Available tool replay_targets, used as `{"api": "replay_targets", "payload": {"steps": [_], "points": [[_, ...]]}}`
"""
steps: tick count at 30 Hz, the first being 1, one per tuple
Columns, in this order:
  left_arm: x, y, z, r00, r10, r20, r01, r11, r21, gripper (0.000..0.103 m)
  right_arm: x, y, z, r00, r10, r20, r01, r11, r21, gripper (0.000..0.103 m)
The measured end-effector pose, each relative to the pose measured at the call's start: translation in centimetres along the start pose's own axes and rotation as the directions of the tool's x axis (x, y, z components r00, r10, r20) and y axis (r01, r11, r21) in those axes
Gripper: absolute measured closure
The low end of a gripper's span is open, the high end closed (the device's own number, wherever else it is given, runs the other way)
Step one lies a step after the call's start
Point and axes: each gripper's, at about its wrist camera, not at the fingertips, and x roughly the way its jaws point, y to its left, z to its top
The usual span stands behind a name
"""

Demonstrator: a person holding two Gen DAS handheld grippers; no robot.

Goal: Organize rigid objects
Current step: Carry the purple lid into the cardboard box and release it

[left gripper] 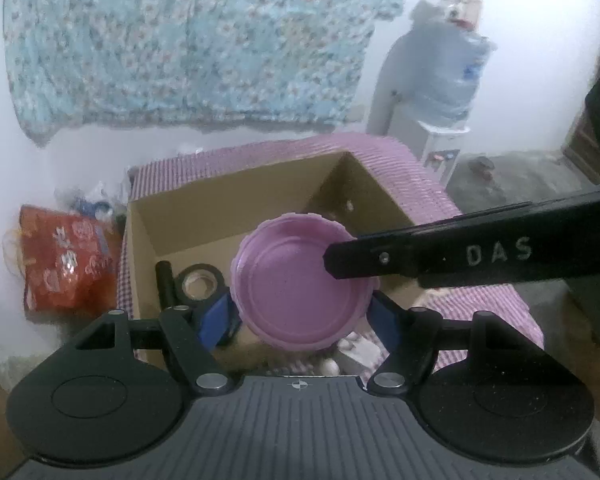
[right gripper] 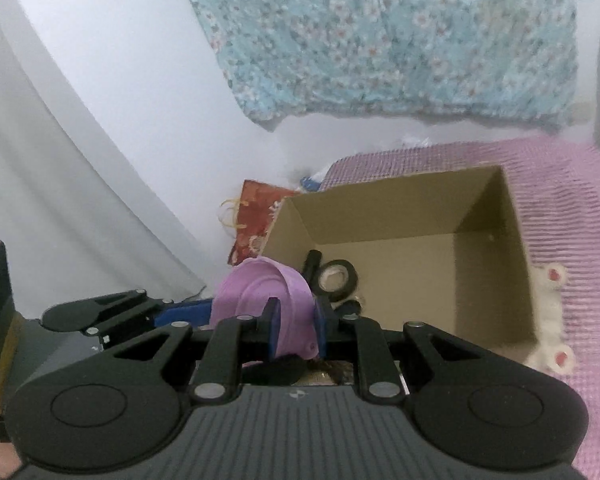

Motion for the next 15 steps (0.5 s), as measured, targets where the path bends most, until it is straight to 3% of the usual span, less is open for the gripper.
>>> {"api": "replay_targets", "payload": {"steps": [8,15], "points": [[6.8,3.2,5.4,0.988,0.045,-0.147,-0.052,0.998,-0.041,0.031,8.7,-3.6,6.8,0.988,0.054,-0.141,-0.042,0.995,0.085,0.083],[13.5,4.4,6.4,0.950,0.086,-0.300,-0.108,0.992,-0.059,0.031,15.6,-8.4,8.8,0.967,0.072,-0.245,-0.027,0.983,0.183,0.083]]}}
